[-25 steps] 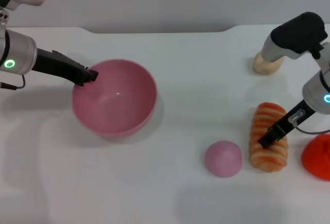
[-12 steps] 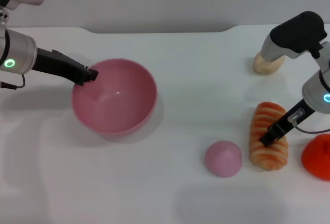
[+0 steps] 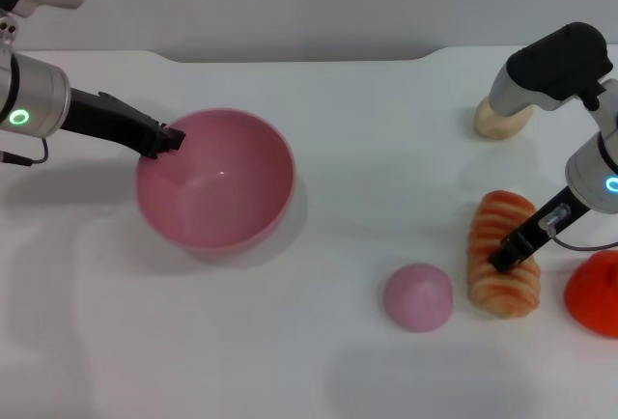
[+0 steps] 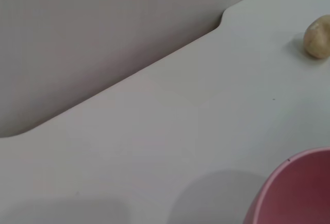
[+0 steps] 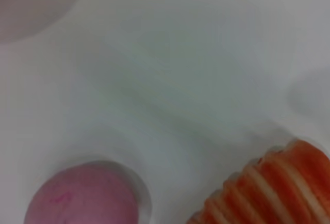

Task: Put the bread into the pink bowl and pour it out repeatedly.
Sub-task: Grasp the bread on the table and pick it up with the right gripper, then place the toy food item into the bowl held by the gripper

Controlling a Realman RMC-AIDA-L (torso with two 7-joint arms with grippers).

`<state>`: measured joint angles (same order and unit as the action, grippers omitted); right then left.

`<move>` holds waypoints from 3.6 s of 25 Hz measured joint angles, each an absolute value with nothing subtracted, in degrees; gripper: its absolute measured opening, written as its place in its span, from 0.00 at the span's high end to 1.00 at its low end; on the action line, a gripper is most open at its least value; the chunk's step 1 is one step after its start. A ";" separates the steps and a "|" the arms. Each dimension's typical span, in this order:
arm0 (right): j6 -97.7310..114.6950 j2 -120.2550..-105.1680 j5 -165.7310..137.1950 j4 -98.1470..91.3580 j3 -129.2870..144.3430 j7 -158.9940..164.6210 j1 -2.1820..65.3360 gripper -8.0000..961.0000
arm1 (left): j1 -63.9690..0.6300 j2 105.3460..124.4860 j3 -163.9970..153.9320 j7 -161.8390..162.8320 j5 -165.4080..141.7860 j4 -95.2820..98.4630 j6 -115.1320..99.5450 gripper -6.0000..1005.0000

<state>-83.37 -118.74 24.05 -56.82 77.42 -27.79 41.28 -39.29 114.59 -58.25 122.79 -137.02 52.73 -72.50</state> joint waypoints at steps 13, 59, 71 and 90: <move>-82.79 -118.74 24.30 -56.84 77.42 -27.78 41.29 0.71 | -39.45 114.59 -58.61 122.78 -137.02 52.73 -72.64 0.94; -69.08 -119.22 35.68 -99.64 91.30 -26.12 37.30 0.84 | -42.75 116.70 -60.90 123.67 -137.02 52.33 -73.56 0.94; -65.00 -119.06 37.67 -90.26 100.81 -26.52 38.04 0.84 | -42.90 117.07 -60.90 123.66 -137.02 52.29 -72.94 0.94; -64.89 -119.02 35.72 -94.70 99.65 -25.44 35.28 0.51 | -42.88 116.95 -60.90 123.58 -137.02 52.21 -71.90 0.94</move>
